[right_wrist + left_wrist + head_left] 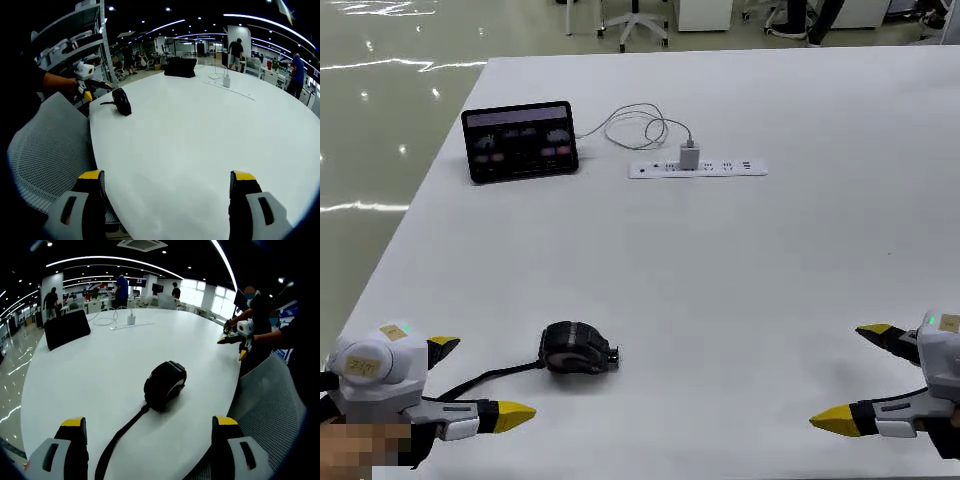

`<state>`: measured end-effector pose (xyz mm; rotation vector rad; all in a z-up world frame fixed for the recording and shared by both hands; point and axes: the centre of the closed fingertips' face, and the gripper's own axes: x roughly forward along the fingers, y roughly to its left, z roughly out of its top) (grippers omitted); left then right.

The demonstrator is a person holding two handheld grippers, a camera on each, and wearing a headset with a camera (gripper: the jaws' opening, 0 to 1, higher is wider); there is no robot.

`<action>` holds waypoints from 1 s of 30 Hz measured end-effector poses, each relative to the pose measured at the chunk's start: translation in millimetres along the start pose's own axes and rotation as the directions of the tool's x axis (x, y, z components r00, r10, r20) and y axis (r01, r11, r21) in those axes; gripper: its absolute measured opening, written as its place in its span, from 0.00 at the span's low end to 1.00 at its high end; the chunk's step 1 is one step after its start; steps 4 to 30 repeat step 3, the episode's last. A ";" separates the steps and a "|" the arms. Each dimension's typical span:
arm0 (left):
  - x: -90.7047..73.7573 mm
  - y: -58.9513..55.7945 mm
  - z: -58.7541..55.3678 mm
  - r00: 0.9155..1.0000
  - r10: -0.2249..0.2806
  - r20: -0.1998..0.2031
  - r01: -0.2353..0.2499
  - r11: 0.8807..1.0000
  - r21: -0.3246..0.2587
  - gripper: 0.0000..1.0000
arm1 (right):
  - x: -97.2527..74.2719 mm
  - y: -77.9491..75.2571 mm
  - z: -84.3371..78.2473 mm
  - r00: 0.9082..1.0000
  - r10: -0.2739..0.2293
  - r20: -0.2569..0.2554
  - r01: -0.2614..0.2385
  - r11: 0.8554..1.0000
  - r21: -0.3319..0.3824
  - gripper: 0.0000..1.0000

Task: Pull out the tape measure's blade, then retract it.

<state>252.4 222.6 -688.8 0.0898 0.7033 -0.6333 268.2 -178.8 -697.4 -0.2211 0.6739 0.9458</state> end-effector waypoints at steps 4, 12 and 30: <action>-0.7 1.2 0.5 1.000 0.000 0.001 0.000 1.000 -0.003 1.00 | -0.3 -1.3 0.7 1.000 -0.002 -0.001 0.002 1.000 -0.003 0.99; -0.7 1.2 0.5 1.000 0.000 0.001 0.000 1.000 -0.003 1.00 | -0.3 -1.3 0.7 1.000 -0.002 -0.001 0.002 1.000 -0.003 0.99; -0.7 1.2 0.5 1.000 0.000 0.001 0.000 1.000 -0.003 1.00 | -0.3 -1.3 0.7 1.000 -0.002 -0.001 0.002 1.000 -0.003 0.99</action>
